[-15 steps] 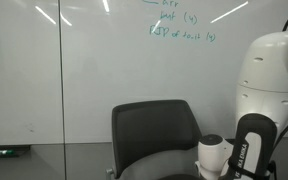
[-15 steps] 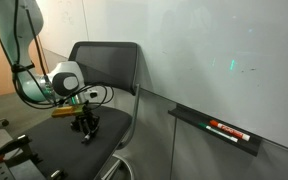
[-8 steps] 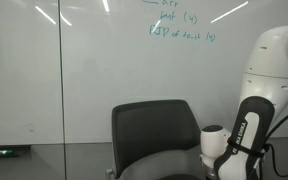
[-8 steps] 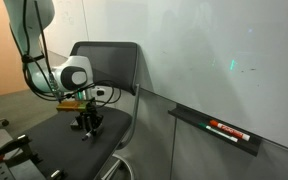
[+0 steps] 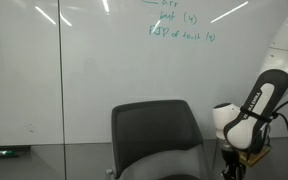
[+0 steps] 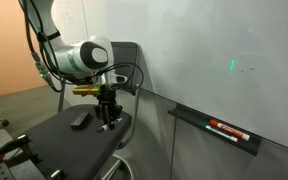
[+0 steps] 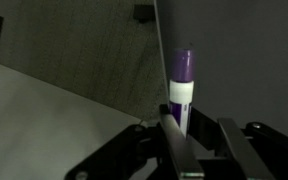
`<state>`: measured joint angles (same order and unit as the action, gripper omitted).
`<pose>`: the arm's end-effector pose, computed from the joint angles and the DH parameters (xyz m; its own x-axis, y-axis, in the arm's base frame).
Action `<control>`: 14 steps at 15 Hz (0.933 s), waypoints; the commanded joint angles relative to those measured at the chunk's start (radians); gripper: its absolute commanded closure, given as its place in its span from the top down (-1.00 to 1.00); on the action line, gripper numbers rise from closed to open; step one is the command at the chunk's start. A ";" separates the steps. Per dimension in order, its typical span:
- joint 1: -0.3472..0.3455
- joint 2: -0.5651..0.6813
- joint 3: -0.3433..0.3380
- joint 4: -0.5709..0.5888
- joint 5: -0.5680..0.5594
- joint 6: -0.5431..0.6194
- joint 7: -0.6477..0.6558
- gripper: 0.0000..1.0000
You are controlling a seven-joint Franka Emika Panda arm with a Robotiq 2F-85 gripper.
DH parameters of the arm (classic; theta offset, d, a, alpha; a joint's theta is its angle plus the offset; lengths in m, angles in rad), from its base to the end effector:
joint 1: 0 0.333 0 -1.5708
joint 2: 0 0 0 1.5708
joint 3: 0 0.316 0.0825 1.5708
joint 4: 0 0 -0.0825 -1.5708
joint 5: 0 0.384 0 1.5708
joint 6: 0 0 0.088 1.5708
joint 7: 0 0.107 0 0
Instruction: Use the marker to write on the whiteboard
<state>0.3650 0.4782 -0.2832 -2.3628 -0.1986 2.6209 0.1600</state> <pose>0.4765 0.0303 0.1185 0.9759 0.0974 -0.1952 0.1405 -0.9651 0.2210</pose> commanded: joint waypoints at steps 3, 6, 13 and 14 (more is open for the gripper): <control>-0.090 -0.169 0.022 -0.011 -0.108 -0.113 0.130 -0.65; -0.135 -0.240 0.045 0.002 -0.114 -0.126 0.163 -0.65; -0.202 -0.275 0.121 0.086 -0.185 -0.115 0.180 -0.65; -0.209 -0.269 0.132 0.099 -0.182 -0.109 0.177 -0.65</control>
<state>0.1877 0.2097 -0.1964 -2.3082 -0.3547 2.5203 0.3178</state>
